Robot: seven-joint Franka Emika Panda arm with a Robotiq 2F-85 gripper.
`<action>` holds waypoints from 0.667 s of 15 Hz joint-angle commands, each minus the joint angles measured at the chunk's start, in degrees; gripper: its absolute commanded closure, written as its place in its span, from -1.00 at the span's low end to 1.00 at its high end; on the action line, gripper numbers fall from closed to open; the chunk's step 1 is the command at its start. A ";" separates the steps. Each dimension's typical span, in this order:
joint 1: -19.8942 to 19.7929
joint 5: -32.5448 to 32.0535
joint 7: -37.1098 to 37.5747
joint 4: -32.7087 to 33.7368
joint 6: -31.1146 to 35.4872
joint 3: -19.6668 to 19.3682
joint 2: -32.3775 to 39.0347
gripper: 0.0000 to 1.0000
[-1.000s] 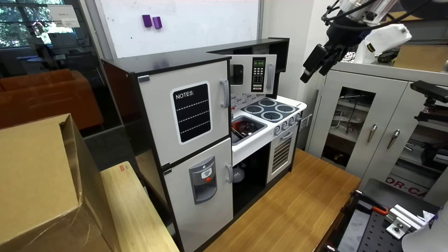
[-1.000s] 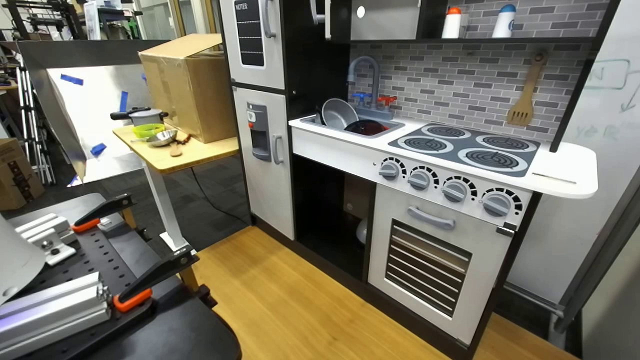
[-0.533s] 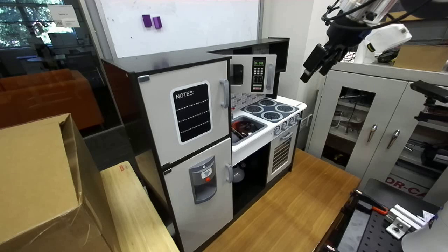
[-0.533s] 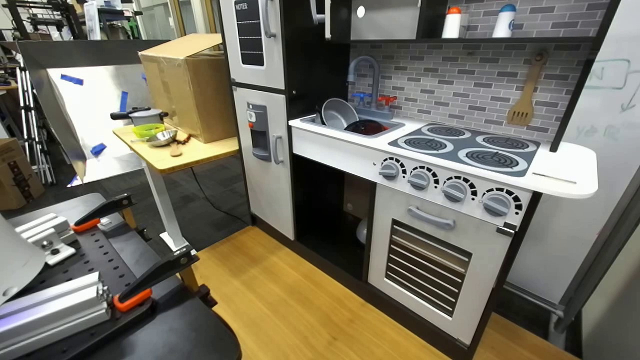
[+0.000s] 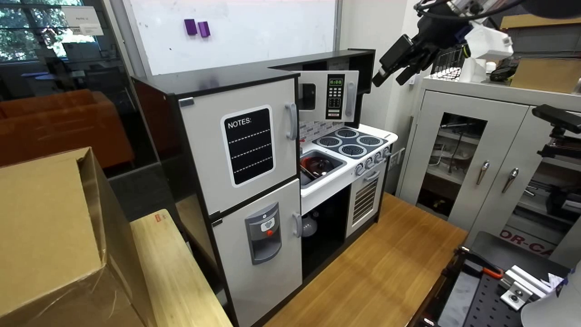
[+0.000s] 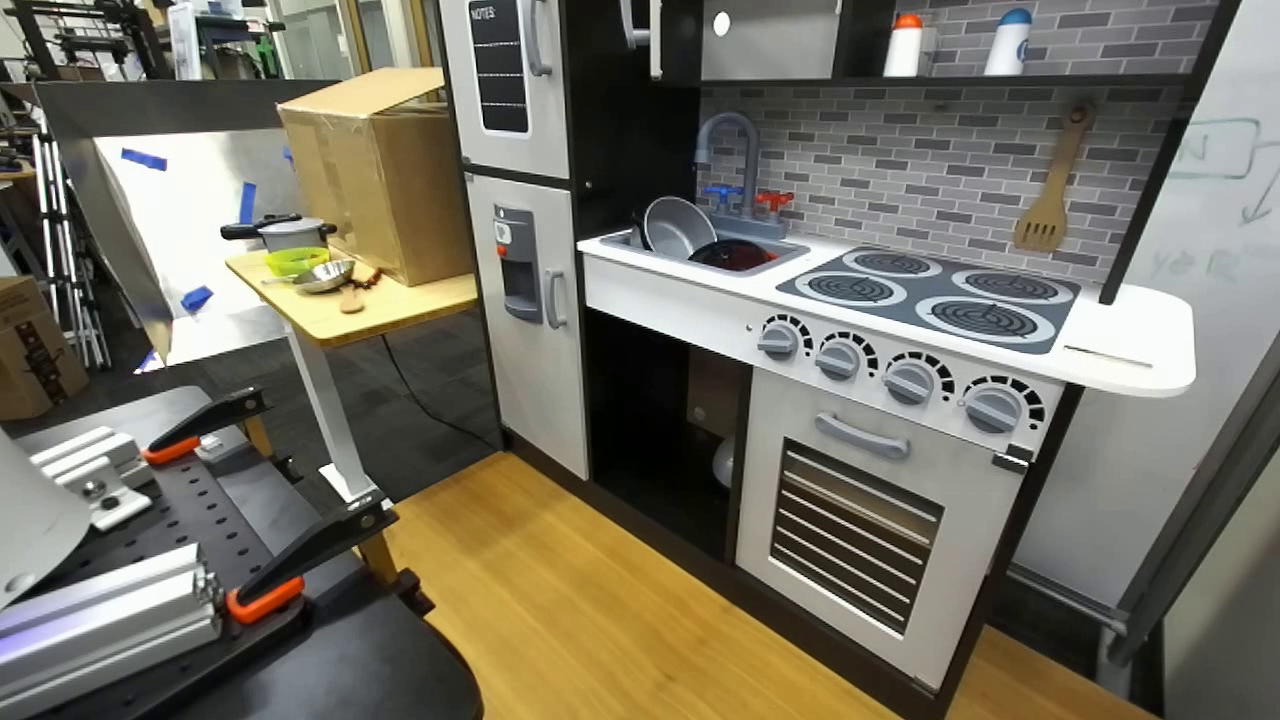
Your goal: Close the microwave door
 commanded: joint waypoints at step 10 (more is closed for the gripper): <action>1.86 2.29 -2.64 -2.34 5.95 -2.03 0.86 -1.00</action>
